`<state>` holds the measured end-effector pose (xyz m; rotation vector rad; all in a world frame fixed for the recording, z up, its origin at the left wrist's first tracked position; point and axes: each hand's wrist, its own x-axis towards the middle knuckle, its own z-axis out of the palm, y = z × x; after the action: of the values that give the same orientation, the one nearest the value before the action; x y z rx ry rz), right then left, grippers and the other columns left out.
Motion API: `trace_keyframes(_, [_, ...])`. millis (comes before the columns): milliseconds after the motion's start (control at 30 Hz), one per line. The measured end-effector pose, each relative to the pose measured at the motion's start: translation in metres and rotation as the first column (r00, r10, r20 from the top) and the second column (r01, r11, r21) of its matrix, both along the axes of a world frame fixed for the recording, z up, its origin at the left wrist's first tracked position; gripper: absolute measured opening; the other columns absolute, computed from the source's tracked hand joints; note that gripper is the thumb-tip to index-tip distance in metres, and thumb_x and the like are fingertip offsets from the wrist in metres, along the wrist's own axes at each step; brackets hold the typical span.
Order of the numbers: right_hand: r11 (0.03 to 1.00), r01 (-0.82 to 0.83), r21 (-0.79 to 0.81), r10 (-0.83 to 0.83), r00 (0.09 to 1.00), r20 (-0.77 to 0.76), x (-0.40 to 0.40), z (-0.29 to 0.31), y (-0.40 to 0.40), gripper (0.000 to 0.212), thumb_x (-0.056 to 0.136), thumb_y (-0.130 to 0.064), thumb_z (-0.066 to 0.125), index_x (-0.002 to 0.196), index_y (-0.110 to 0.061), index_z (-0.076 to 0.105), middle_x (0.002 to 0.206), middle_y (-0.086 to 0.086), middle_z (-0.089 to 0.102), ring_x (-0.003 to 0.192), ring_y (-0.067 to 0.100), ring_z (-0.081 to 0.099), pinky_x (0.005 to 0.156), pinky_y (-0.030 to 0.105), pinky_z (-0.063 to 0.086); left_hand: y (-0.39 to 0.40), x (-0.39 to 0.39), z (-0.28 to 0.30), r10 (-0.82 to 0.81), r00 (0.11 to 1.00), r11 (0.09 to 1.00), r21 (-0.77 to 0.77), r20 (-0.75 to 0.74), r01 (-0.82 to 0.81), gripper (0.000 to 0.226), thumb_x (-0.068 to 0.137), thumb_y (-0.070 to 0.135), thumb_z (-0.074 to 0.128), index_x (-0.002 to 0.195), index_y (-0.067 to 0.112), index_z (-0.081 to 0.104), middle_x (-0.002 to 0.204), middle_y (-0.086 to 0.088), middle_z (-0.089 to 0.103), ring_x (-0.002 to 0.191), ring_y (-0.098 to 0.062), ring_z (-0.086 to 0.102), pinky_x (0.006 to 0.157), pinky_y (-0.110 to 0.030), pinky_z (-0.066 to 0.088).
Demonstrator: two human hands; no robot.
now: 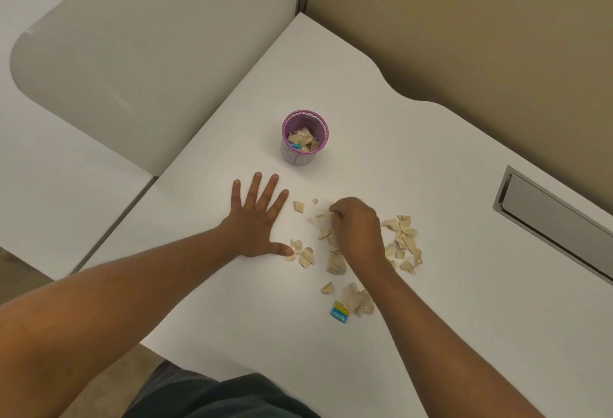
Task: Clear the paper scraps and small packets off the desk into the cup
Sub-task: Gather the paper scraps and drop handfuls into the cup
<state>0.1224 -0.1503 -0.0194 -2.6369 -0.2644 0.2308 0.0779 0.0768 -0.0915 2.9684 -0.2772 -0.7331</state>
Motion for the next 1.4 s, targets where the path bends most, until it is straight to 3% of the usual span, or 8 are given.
trace_keyframes(133, [0.979, -0.029, 0.203, -0.015, 0.977, 0.212, 0.034, 0.057, 0.032, 0.015, 0.086, -0.003, 0.066, 0.095, -0.01, 0.076, 0.097, 0.001, 0.074, 0.086, 0.014, 0.067, 0.083, 0.025, 0.055, -0.001, 0.002, 0.0, 0.0, 1.0, 1.0, 0.011, -0.02, 0.0, 0.131, 0.062, 0.104, 0.013, 0.158, 0.023, -0.024, 0.164, -0.013, -0.036, 0.15, -0.044, -0.033, 0.117, -0.073, -0.012])
trace_keyframes(267, [0.983, -0.127, 0.133, 0.082, 0.95, 0.301, 0.082, 0.074, 0.068, 0.015, 0.088, -0.008, 0.066, 0.097, -0.011, 0.077, 0.101, 0.003, 0.073, 0.092, 0.014, 0.066, 0.085, 0.024, 0.054, -0.002, 0.003, 0.002, -0.003, 0.999, 1.0, 0.026, -0.052, 0.004, 0.13, 0.064, 0.104, 0.015, 0.156, 0.023, -0.028, 0.162, -0.013, -0.04, 0.148, -0.044, -0.037, 0.117, -0.073, -0.012])
trace_keyframes(533, [0.87, -0.358, -0.339, 0.33, 0.934, -0.14, 0.132, 0.06, 0.107, 0.038, 0.08, -0.021, 0.076, 0.118, -0.021, 0.072, 0.12, 0.008, 0.066, 0.108, 0.029, 0.064, 0.091, 0.034, 0.055, -0.001, 0.004, 0.003, -0.001, 0.997, 1.0, 0.022, -0.073, 0.002, 0.13, 0.064, 0.104, 0.017, 0.155, 0.024, -0.031, 0.161, -0.012, -0.043, 0.146, -0.044, -0.04, 0.116, -0.073, -0.012])
trace_keyframes(667, [0.91, -0.325, -0.257, 0.259, 0.93, -0.26, 0.137, 0.078, 0.111, 0.042, 0.083, -0.021, 0.078, 0.124, -0.021, 0.069, 0.126, 0.005, 0.066, 0.113, 0.029, 0.064, 0.094, 0.034, 0.053, -0.001, 0.003, 0.004, -0.009, 0.998, 1.0, 0.02, -0.062, 0.01, 0.13, 0.064, 0.104, 0.016, 0.155, 0.024, -0.03, 0.161, -0.013, -0.042, 0.146, -0.044, -0.039, 0.116, -0.074, -0.012])
trace_keyframes(900, [0.988, -0.075, 0.137, 0.082, 0.996, -0.044, 0.114, 0.109, 0.045, 0.037, 0.088, -0.01, 0.072, 0.12, -0.026, 0.071, 0.118, -0.006, 0.071, 0.1, 0.009, 0.065, 0.086, 0.017, 0.048, 0.0, 0.001, 0.008, -0.01, 0.999, 1.0, 0.002, -0.032, 0.01, 0.131, 0.064, 0.104, 0.017, 0.158, 0.023, -0.025, 0.164, -0.012, -0.038, 0.149, -0.044, -0.035, 0.117, -0.073, -0.01])
trace_keyframes(1067, [0.99, 0.137, -0.044, -0.141, 0.984, -0.11, 0.054, 0.05, -0.078, 0.026, 0.1, -0.019, 0.057, 0.124, -0.022, 0.067, 0.13, 0.001, 0.064, 0.116, 0.021, 0.061, 0.097, 0.029, 0.045, -0.005, -0.004, 0.023, 0.048, 0.998, 0.995, -0.088, 0.042, -0.044, 0.119, 0.072, 0.098, 0.031, 0.162, 0.024, 0.007, 0.172, -0.01, -0.009, 0.157, -0.041, -0.01, 0.123, -0.068, 0.002])
trace_keyframes(1167, [0.93, 0.247, -0.272, -0.31, 0.925, -0.219, 0.016, 0.006, -0.138, 0.037, 0.102, -0.028, 0.049, 0.138, -0.019, 0.055, 0.146, 0.011, 0.048, 0.132, 0.038, 0.045, 0.107, 0.043, 0.04, -0.013, -0.004, 0.028, 0.087, 0.974, 0.979, -0.2, 0.209, -0.045, 0.1, 0.077, 0.09, 0.034, 0.151, 0.022, 0.039, 0.165, -0.009, 0.031, 0.153, -0.037, 0.024, 0.117, -0.061, 0.031])
trace_keyframes(1400, [0.94, 0.132, -0.315, -0.19, 0.969, -0.16, -0.028, -0.021, -0.132, 0.053, 0.102, -0.048, 0.029, 0.143, -0.018, 0.045, 0.143, 0.012, 0.048, 0.118, 0.042, 0.049, 0.098, 0.046, 0.044, -0.078, -0.002, 0.036, 0.067, 0.984, 0.992, -0.115, 0.162, -0.049, 0.123, 0.06, 0.103, 0.038, 0.16, 0.036, 0.011, 0.166, -0.01, 0.023, 0.128, -0.04, 0.043, 0.098, -0.052, 0.044])
